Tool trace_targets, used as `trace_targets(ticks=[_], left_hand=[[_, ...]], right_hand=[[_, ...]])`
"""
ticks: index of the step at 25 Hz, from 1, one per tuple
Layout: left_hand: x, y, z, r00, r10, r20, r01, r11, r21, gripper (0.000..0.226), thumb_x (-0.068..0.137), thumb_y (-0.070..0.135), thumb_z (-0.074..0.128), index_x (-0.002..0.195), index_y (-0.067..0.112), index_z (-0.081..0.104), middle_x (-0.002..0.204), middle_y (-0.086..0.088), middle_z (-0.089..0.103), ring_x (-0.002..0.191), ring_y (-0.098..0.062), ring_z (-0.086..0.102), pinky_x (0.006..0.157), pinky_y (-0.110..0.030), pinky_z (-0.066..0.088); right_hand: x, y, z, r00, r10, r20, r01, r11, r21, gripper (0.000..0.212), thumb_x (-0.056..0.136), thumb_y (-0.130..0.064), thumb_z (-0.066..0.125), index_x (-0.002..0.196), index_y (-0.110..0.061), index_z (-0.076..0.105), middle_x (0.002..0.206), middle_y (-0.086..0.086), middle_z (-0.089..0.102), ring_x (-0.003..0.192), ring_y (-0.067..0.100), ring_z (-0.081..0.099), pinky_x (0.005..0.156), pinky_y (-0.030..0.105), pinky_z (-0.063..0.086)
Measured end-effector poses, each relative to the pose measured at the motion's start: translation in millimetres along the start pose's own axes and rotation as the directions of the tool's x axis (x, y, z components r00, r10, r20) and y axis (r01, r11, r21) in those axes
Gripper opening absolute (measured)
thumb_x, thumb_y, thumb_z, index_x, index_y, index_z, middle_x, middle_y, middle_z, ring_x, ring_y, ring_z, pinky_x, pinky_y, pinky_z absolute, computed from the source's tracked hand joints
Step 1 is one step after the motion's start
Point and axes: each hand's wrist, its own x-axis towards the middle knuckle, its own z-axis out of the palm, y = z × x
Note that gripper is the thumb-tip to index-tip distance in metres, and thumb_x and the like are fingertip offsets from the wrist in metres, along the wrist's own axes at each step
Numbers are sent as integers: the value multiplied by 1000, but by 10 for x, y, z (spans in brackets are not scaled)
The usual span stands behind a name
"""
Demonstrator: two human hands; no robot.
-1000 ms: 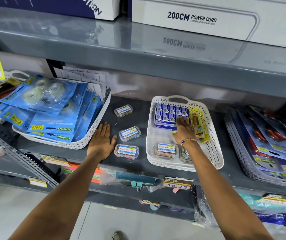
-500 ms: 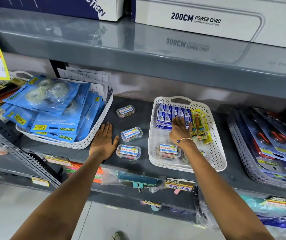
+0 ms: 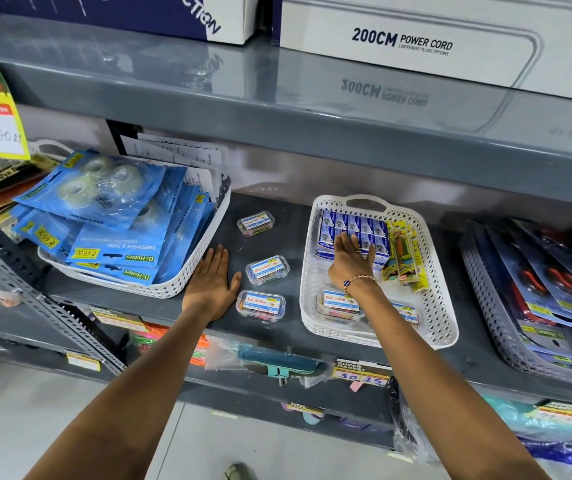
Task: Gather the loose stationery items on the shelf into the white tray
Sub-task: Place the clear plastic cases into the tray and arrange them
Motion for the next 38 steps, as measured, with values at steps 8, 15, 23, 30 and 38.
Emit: trace_targets(ticks=[8, 15, 23, 30, 38], left_hand=[[11, -5, 5, 1000, 0, 11, 0, 1000, -4, 67, 98, 48, 14, 151, 11, -5, 161, -5, -7, 148, -18, -8, 120, -33, -5], [4, 0, -13, 1000, 6, 13, -6, 1000, -19, 68, 98, 49, 14, 151, 11, -5, 161, -4, -7, 148, -18, -9, 121, -34, -5], [-17, -8, -20, 1000, 16, 7, -16, 999, -50, 67, 98, 47, 15, 151, 9, -2, 161, -7, -4, 148, -20, -6, 120, -34, -3], [-33, -11, -37, 999, 35, -3, -35, 996, -79, 67, 98, 46, 17, 151, 8, -1, 161, -9, -2, 149, -21, -5, 120, -34, -4], [-49, -2, -58, 999, 42, -19, -43, 995, -85, 69, 98, 45, 23, 150, 5, 3, 161, -11, 2, 149, -22, -1, 120, -34, -2]], right_hand=[[-19, -185, 30, 997, -78, -8, 78, 995, 56, 70, 92, -8, 39, 151, -12, 0, 161, 1, -8, 148, 20, -10, 118, 53, -5], [-63, -287, -51, 998, -43, -49, 47, 996, 79, 66, 91, -10, 44, 149, -5, 12, 160, 8, 8, 148, 25, 4, 120, 51, 5], [-646, -964, -118, 913, -401, -76, 408, 904, 130, 30, 92, -20, 47, 115, -1, 53, 124, 19, 58, 114, 34, 56, 95, 37, 45], [-654, -1067, 192, 887, -420, 191, 447, 885, -131, 73, 74, -39, 73, 128, 0, 43, 130, 19, 53, 116, 33, 54, 97, 41, 47], [-251, -952, -213, 871, -490, 45, 471, 857, 211, 55, 71, -20, 77, 121, -13, 54, 122, 10, 53, 111, 26, 54, 86, 22, 36]])
